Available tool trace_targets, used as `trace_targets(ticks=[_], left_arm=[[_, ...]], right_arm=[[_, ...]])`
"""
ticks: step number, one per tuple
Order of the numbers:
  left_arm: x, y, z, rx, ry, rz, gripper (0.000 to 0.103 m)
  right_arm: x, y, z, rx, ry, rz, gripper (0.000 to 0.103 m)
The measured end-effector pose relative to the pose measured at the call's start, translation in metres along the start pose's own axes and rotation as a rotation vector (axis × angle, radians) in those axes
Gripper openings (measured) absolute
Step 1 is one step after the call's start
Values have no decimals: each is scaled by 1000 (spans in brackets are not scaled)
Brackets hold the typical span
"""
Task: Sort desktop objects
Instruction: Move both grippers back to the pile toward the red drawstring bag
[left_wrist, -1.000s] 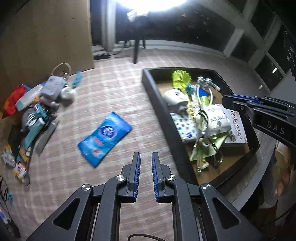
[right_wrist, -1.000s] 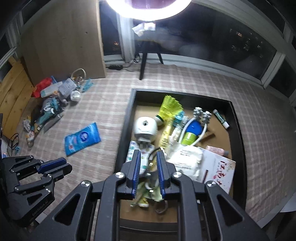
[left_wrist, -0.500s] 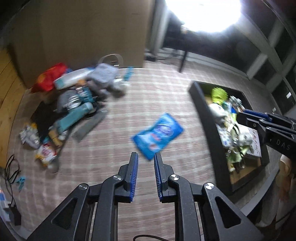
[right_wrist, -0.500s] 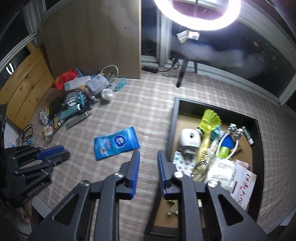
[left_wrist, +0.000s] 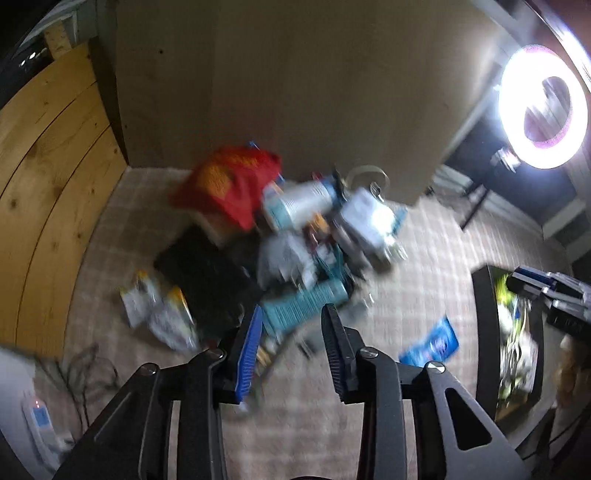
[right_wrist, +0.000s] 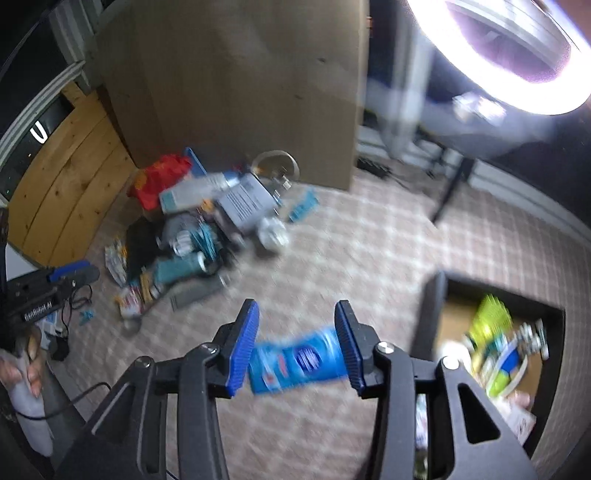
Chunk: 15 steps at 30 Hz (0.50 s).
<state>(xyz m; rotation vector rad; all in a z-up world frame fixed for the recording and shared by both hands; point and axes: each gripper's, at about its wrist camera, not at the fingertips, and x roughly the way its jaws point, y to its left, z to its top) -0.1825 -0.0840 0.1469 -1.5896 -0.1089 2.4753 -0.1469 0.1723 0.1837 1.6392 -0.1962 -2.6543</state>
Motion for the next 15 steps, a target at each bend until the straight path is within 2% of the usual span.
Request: trace_targets(ticks=[3, 7, 10, 15], left_arm=[[18, 10, 40, 11, -3, 32, 34], [59, 34, 92, -87, 38, 11, 34], [88, 48, 120, -113, 41, 49, 34], [118, 78, 141, -218, 37, 48, 34]], right_arm=[[27, 19, 38, -37, 25, 29, 42], [72, 37, 82, -65, 58, 22, 42], [117, 48, 111, -51, 114, 54, 42], [164, 74, 147, -43, 121, 97, 42]])
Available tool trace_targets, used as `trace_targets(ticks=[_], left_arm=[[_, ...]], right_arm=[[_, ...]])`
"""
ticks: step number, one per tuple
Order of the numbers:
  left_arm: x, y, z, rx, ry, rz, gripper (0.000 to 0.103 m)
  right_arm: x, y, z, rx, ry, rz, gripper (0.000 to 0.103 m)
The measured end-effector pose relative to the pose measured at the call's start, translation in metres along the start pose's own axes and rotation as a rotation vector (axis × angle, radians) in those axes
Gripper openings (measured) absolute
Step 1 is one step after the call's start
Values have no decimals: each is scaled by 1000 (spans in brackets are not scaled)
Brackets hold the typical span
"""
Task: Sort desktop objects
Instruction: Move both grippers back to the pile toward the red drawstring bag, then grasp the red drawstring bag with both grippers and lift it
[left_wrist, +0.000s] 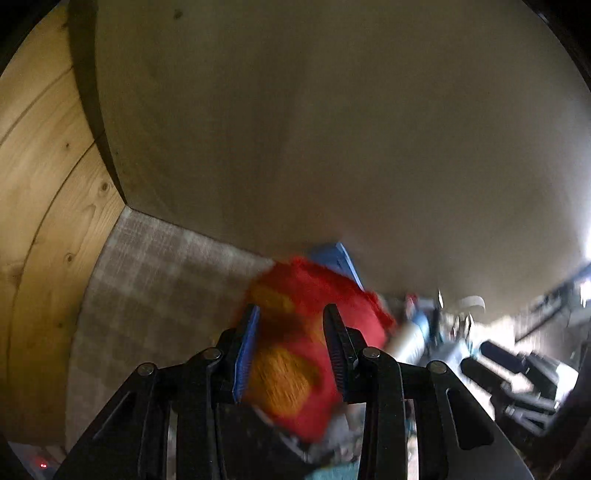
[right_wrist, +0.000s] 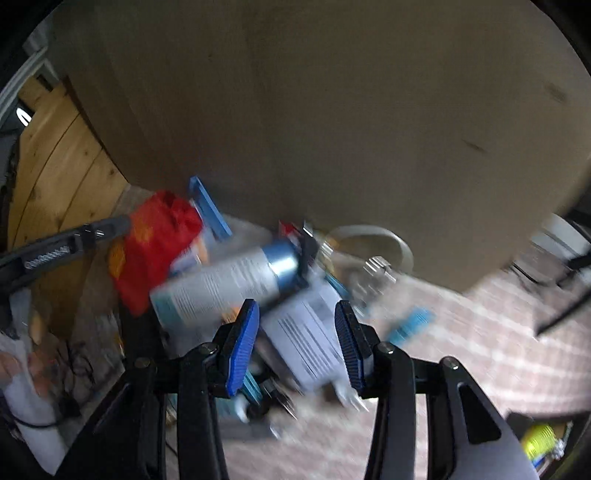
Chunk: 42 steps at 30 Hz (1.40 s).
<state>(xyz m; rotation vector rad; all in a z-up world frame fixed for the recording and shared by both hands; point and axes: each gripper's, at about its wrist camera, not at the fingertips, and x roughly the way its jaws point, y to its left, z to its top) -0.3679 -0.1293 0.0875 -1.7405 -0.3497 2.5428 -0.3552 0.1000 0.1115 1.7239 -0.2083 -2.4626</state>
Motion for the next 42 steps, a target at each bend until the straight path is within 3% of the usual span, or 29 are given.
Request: trace_targets(ticks=[5, 9, 13, 16, 22, 28, 31, 34, 39, 42], left_arm=[[29, 19, 14, -64, 40, -22, 37], [48, 10, 3, -8, 92, -68, 44], [49, -15, -22, 119, 88, -38, 48], [42, -26, -45, 156, 113, -100, 50], [23, -52, -104, 293, 172, -155, 50], [23, -69, -196, 365, 299, -207, 50], [14, -74, -236, 417, 299, -190, 50], [-4, -70, -254, 395, 283, -216, 49], [-42, -49, -252, 326, 164, -182, 49], [-60, -45, -253, 329, 133, -172, 49]], right_arm=[[32, 33, 28, -52, -2, -18, 42], [59, 46, 34, -106, 34, -100, 42], [74, 42, 20, -125, 117, -105, 43], [68, 35, -1, -122, 133, -81, 44], [43, 22, -67, -157, 163, -61, 47], [25, -5, -141, -131, 192, -52, 47], [14, -25, -174, -103, 214, -77, 47], [-3, -41, -200, -91, 216, -89, 47], [-47, -46, -210, -63, 119, -54, 47], [-64, -37, -208, -79, 73, -26, 47]])
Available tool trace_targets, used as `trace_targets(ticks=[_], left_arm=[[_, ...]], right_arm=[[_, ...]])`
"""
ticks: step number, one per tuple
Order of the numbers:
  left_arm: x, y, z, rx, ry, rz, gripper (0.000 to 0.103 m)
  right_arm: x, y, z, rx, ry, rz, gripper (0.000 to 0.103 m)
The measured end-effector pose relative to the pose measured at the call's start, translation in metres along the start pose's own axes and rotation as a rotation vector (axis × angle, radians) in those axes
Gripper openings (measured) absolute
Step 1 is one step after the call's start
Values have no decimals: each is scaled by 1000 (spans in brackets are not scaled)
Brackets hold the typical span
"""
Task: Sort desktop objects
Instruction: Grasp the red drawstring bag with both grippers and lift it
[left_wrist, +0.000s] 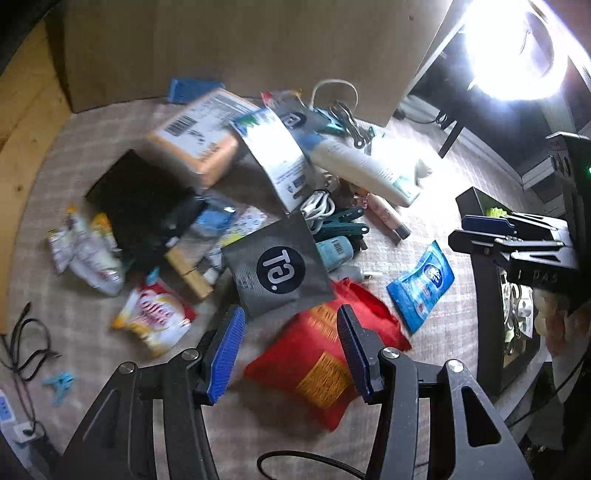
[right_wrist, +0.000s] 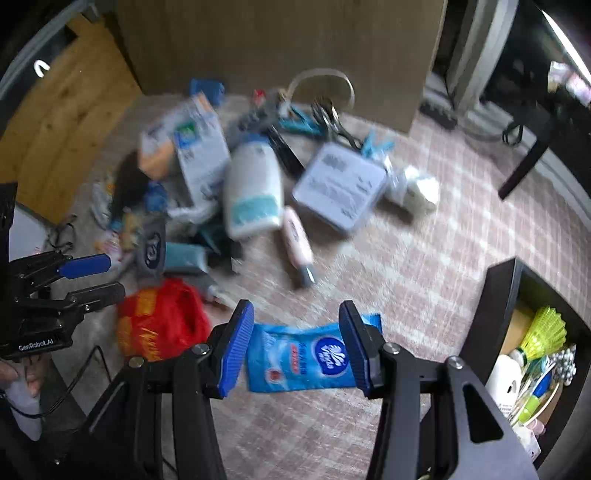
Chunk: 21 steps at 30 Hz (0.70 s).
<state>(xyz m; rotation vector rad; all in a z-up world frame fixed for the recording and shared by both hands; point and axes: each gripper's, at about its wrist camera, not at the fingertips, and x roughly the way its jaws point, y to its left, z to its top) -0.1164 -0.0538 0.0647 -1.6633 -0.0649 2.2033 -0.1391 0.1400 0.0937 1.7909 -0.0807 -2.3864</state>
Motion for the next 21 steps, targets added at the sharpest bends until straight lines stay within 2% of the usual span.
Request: trace_targets(ticks=[4, 12, 13, 16, 18, 21], left_arm=[[-2, 1, -1, 23, 22, 29, 49], [31, -14, -34, 2, 98, -44, 51], [36, -16, -37, -6, 104, -48, 51], [44, -18, -40, -43, 106, -97, 51], [45, -20, -41, -50, 97, -105, 54], [45, -19, -41, -63, 90, -121, 57]], right_arm=[[2, 8, 11, -20, 17, 87, 47], [42, 44, -6, -57, 93, 151, 48], [45, 48, 3, -58, 99, 157, 48], [66, 58, 6, -65, 128, 148, 48], [74, 62, 6, -59, 142, 154, 48], [82, 60, 6, -8, 159, 222, 48]])
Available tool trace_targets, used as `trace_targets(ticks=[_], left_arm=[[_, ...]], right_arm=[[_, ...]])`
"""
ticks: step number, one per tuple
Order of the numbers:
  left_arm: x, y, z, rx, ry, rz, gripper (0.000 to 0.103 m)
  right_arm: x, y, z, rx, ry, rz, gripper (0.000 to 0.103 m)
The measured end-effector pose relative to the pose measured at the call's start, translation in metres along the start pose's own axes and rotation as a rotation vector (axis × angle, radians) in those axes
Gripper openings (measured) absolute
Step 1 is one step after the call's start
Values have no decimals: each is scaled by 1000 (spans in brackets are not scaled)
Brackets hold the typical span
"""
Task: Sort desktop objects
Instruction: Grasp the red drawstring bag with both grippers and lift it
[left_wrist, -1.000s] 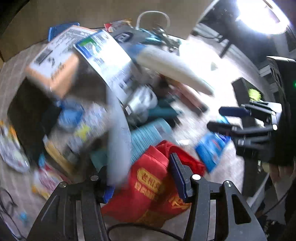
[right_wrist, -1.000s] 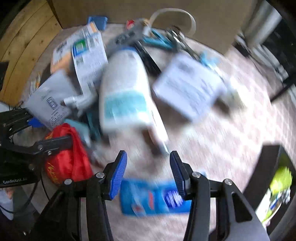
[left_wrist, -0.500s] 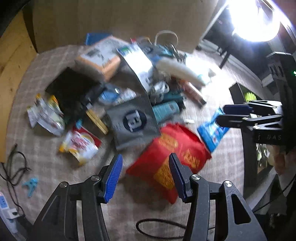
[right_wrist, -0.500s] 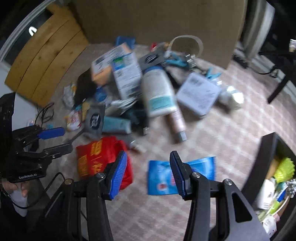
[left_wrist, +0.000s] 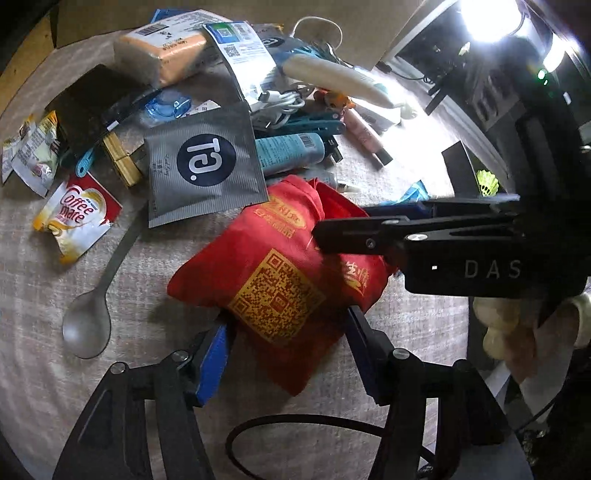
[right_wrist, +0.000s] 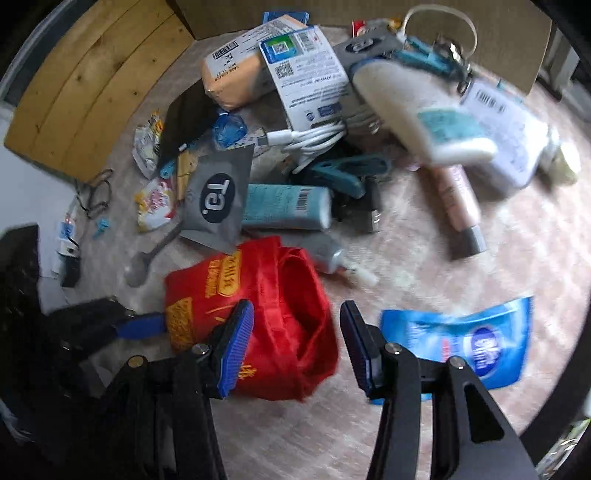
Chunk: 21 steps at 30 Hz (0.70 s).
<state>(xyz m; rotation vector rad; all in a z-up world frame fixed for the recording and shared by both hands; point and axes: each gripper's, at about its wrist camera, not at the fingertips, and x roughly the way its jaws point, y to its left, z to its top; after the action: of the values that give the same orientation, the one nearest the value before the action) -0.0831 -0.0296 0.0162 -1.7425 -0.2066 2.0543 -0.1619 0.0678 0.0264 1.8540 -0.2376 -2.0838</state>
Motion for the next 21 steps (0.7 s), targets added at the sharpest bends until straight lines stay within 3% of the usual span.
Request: trace_targets(ticks=[5, 10, 14, 21], left_arm=[[0, -4, -3, 32, 5, -19, 57], [-3, -15, 0, 47, -2, -11, 57], [-2, -22, 1, 74, -3, -5, 57], [0, -20, 1, 79, 1, -14, 57]], right_arm=[[3, -14, -6, 99, 24, 105, 48], [-3, -3, -13, 68, 15, 88, 40], [-14, 4, -16, 27, -10, 31, 39], [-10, -16, -18, 79, 12, 58, 40]])
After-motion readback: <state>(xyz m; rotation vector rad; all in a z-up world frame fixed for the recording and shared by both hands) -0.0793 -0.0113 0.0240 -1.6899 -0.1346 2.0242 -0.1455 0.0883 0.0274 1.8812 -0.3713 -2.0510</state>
